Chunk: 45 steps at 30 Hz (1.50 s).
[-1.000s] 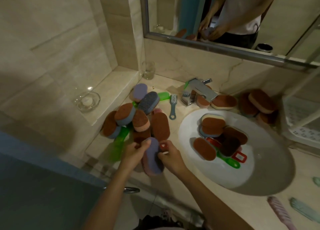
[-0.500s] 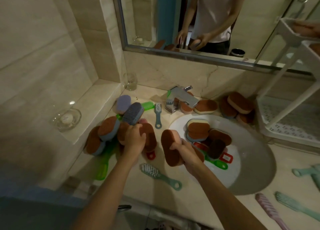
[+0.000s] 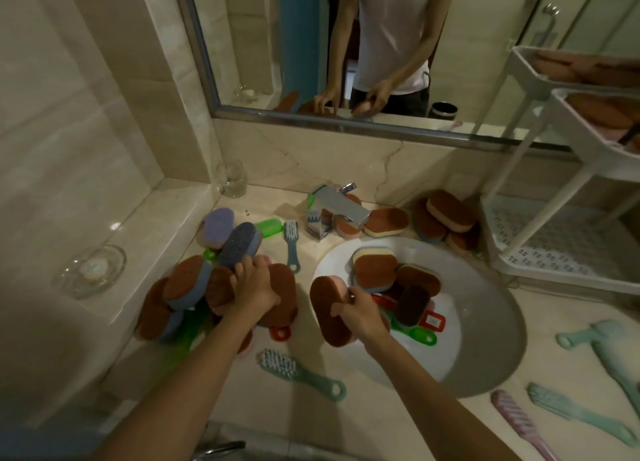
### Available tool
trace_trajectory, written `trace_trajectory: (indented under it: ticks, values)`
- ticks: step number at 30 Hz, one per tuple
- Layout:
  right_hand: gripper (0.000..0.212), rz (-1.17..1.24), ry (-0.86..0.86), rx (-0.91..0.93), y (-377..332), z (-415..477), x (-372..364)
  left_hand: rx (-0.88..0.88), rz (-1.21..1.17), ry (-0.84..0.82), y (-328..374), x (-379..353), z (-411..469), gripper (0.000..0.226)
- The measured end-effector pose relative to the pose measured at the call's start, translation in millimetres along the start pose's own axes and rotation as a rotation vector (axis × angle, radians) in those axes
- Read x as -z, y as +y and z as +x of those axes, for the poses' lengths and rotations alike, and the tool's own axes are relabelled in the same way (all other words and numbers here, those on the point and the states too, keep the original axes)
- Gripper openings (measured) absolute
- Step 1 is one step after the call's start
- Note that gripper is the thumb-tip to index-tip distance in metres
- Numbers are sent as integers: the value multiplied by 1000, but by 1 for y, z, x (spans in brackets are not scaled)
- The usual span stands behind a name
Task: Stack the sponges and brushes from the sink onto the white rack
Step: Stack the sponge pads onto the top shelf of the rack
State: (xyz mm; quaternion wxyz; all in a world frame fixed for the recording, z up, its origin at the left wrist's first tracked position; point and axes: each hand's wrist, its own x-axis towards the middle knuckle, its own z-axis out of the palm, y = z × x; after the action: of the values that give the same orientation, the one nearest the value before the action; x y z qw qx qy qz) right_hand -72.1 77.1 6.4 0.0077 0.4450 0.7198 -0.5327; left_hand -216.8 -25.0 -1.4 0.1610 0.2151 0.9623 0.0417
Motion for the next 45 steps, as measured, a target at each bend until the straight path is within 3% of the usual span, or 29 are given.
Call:
trace_trajectory:
  ticks: [5, 8, 12, 20, 24, 30, 35, 38, 41, 45]
  values:
    - [33, -54, 26, 11, 5, 3, 3, 2, -220, 47, 3, -10, -9, 81]
    - [27, -62, 46, 21, 6, 4, 10, -17, -381, 124, 8, -8, -19, 66]
    - [36, -144, 180, 124, -2, 0, 34, -40, -513, 165, 29, 12, -29, 57]
    - [41, -72, 479, 423, -43, -30, 148, -319, -789, 300, 142, 92, -60, 62]
    - [32, -13, 634, 526, -63, -47, 223, -450, -866, 311, 212, 128, -73, 66]
    - [22, 74, 778, 537, -82, -49, 333, -590, -979, 227, 323, 183, -75, 70]
    - [24, 400, 825, 464, -85, -23, 426, -608, -1031, 117, 412, 211, -62, 63]
    - [22, 469, 855, 393, -78, 3, 472, -582, -1037, 25, 457, 215, -42, 72]
    - [12, 489, 766, 320, -77, 32, 502, -531, -1038, -88, 490, 210, -20, 80]
    - [8, 608, 622, 236, -79, 55, 519, -458, -1069, -220, 514, 195, 2, 61]
